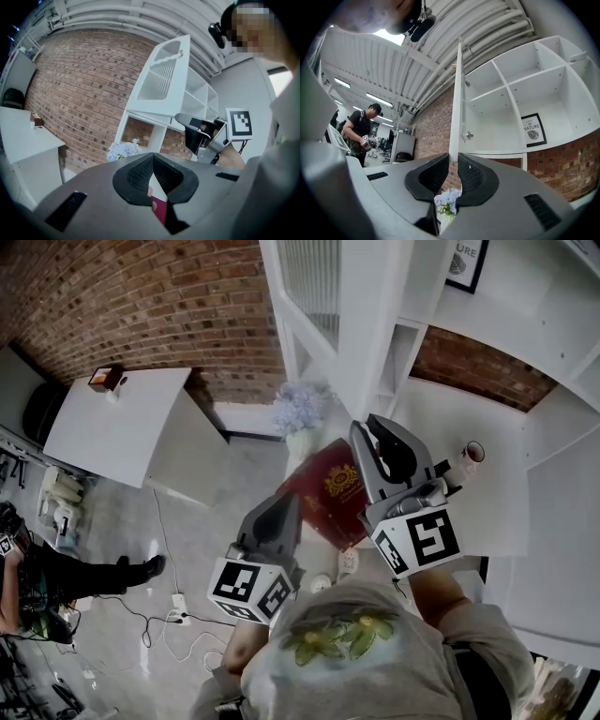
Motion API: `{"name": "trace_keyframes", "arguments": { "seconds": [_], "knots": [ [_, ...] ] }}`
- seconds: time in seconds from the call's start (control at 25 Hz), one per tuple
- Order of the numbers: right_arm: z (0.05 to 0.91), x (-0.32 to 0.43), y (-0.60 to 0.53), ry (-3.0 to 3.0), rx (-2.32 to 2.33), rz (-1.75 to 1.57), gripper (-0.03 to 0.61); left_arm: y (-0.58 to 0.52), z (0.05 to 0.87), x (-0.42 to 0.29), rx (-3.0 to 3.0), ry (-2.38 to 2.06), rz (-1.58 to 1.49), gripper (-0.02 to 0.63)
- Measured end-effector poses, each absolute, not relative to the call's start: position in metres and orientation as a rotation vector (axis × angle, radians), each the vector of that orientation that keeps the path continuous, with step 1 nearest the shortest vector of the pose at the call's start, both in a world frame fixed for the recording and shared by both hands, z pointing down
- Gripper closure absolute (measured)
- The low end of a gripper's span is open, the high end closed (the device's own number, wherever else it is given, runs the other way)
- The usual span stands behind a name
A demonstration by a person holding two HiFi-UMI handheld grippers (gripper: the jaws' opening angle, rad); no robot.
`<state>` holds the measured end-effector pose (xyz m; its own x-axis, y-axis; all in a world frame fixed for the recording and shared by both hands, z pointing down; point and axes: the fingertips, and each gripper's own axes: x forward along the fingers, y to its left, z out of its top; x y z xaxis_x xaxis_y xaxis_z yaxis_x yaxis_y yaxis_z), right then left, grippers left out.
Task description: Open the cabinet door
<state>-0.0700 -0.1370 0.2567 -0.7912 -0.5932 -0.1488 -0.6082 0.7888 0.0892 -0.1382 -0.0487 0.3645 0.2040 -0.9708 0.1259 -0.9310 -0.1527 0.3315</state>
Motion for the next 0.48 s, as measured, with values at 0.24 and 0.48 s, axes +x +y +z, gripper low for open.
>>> {"name": "trace_keyframes", "arguments": {
  "seconds": [0.24,0.48],
  "knots": [
    [0.256,-0.082,-0.128,2.882,-0.914,0.216,0.511,-0.042,0.363,-0.144,2.133,-1.807,-0.170,0.604],
    [0.256,-0.084,-0.126,2.881,-0.914,0.207,0.511,-0.035,0.364,-0.149,2.118,-1.823,-0.171,0.604]
  ]
}}
